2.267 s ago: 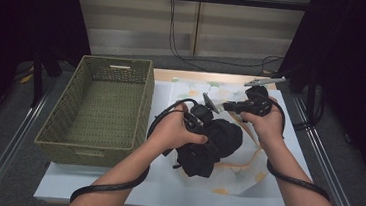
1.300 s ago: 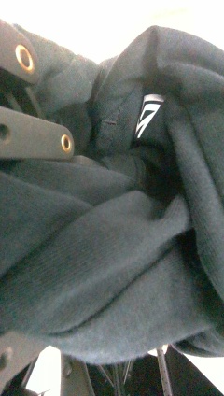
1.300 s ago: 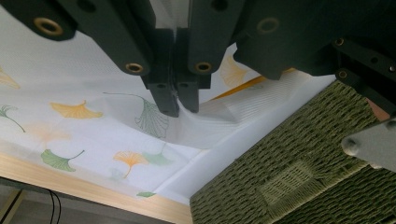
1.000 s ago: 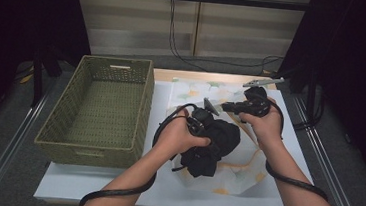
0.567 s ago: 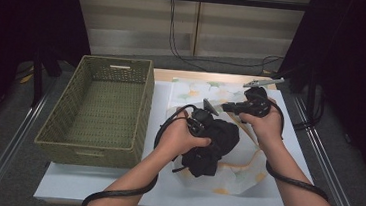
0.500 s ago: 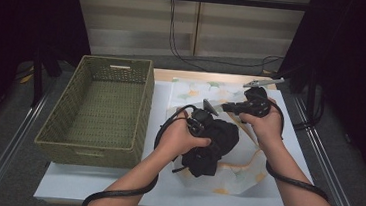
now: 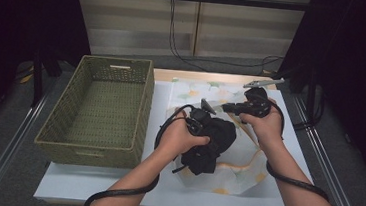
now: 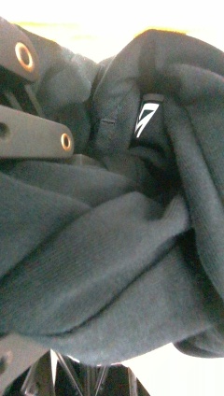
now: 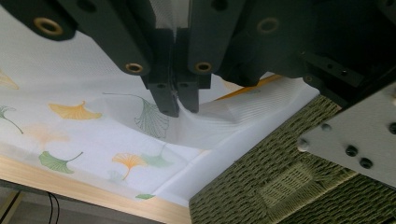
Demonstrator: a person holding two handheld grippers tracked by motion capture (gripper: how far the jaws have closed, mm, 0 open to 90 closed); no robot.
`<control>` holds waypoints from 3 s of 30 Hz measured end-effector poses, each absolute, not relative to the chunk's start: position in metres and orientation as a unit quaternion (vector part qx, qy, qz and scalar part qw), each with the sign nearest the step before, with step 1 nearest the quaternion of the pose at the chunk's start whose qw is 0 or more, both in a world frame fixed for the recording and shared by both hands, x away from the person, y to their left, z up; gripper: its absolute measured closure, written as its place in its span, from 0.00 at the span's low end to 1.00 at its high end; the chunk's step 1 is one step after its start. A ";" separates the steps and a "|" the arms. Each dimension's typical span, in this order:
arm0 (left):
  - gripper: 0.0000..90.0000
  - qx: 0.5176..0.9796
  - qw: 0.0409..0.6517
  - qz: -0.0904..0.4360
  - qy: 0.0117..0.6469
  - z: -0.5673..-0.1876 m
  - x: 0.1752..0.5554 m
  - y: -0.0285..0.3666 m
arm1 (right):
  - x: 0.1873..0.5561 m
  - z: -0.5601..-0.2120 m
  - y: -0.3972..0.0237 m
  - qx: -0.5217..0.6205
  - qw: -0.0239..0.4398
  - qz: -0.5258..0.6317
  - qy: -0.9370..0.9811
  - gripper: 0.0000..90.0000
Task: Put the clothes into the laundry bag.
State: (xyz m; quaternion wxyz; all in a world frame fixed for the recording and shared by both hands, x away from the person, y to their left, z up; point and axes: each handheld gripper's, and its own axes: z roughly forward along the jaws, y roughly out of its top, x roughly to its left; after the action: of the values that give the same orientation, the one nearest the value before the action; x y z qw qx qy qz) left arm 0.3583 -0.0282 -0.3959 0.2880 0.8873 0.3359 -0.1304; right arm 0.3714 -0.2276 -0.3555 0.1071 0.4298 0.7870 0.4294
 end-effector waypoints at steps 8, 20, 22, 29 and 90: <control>0.64 0.883 0.290 -0.129 0.347 -0.399 0.363 -0.027 | 0.372 -0.356 -0.229 0.430 0.106 0.429 0.787 1.00; 0.64 0.881 0.283 -0.123 0.359 -0.402 0.369 -0.030 | 0.374 -0.360 -0.230 0.433 0.103 0.430 0.786 1.00; 0.64 0.883 0.281 -0.121 0.356 -0.403 0.370 -0.029 | 0.376 -0.361 -0.230 0.434 0.102 0.431 0.785 1.00; 0.64 0.873 0.286 -0.119 0.377 -0.407 0.374 -0.031 | 0.378 -0.365 -0.228 0.433 0.100 0.432 0.785 1.00; 0.60 0.856 0.299 -0.096 0.411 -0.420 0.391 -0.040 | 0.377 -0.371 -0.227 0.436 0.095 0.431 0.784 1.00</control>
State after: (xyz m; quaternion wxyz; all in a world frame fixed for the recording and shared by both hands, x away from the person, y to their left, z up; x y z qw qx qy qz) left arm 0.3912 -0.0400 -0.4202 0.2990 0.8560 0.4106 -0.0965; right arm 0.3767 -0.2275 -0.3713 0.0953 0.4356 0.7843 0.4313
